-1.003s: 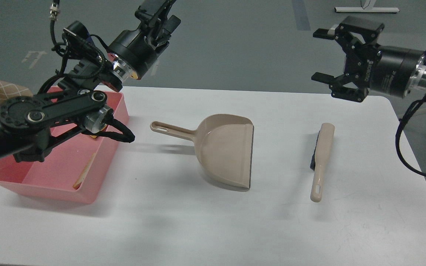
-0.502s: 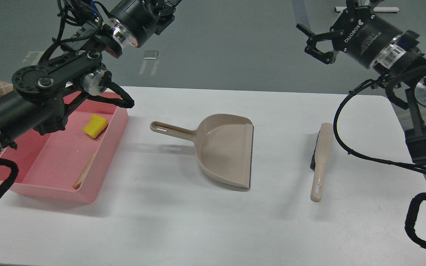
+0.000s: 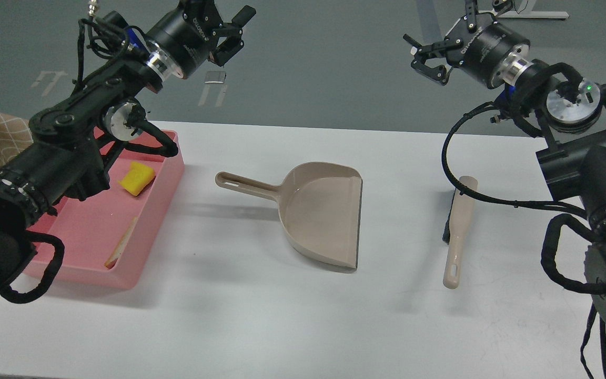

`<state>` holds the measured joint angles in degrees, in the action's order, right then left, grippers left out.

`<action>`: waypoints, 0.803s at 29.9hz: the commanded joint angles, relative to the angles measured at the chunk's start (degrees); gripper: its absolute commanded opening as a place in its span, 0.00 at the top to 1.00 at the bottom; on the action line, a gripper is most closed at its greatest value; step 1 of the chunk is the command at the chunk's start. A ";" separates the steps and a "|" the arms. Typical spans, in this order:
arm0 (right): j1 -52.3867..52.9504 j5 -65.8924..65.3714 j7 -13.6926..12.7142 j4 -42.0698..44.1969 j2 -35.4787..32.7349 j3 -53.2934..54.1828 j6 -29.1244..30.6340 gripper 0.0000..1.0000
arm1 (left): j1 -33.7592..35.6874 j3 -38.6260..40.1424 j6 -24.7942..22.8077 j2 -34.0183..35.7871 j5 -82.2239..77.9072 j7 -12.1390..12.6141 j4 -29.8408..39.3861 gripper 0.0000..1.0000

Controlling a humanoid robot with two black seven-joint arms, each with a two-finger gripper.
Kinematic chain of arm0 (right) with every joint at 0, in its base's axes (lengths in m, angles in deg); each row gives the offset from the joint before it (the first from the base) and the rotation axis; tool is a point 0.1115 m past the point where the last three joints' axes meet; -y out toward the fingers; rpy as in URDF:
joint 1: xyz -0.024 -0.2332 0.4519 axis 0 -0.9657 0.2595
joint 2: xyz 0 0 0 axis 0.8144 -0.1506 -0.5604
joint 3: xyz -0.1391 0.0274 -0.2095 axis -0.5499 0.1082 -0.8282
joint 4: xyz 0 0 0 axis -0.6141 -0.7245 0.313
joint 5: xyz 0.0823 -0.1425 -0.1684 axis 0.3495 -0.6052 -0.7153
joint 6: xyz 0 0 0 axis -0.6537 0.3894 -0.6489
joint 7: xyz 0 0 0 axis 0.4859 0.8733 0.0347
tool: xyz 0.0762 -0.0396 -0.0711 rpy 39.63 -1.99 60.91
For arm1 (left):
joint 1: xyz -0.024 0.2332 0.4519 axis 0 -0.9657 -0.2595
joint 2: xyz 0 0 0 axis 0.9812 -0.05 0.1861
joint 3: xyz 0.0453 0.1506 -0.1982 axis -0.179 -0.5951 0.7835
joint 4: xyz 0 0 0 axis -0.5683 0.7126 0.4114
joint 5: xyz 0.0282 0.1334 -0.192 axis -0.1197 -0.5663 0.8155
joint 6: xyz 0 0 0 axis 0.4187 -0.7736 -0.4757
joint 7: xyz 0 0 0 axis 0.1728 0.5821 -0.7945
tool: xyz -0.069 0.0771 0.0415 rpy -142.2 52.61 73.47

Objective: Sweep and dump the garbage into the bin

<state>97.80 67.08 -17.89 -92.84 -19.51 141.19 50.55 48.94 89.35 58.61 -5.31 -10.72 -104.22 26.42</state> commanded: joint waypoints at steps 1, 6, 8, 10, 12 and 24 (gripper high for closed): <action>-2.73 0.00 0.09 -0.45 0.71 -0.44 0.01 0.00 | -0.55 -0.14 -0.01 -0.59 0.21 -0.01 -0.38 0.02; -4.85 0.00 -0.18 -0.81 0.45 -1.40 0.01 0.00 | -0.55 -0.14 -0.01 -0.67 0.21 -0.01 0.06 0.02; -5.72 0.18 -0.23 -1.85 0.10 -2.37 0.01 0.00 | -0.63 -0.40 -0.01 -0.76 0.13 -0.01 0.32 0.02; -6.52 0.44 -0.23 -3.87 -0.26 -2.46 0.01 0.00 | -0.72 -0.58 -0.01 -1.02 0.13 -0.01 0.32 0.02; -8.45 0.44 -0.23 -7.30 -1.48 -2.46 0.01 0.00 | -0.81 -0.84 -0.01 -1.11 0.13 -0.01 0.32 0.02; -15.04 0.35 -0.23 -21.11 -4.30 -2.46 0.01 0.00 | -4.85 -0.67 -0.01 3.19 0.13 -0.01 11.39 0.02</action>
<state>83.36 67.50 -18.12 -111.93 -23.43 138.65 50.56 45.15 88.58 58.60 -3.33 -10.60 -104.22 35.18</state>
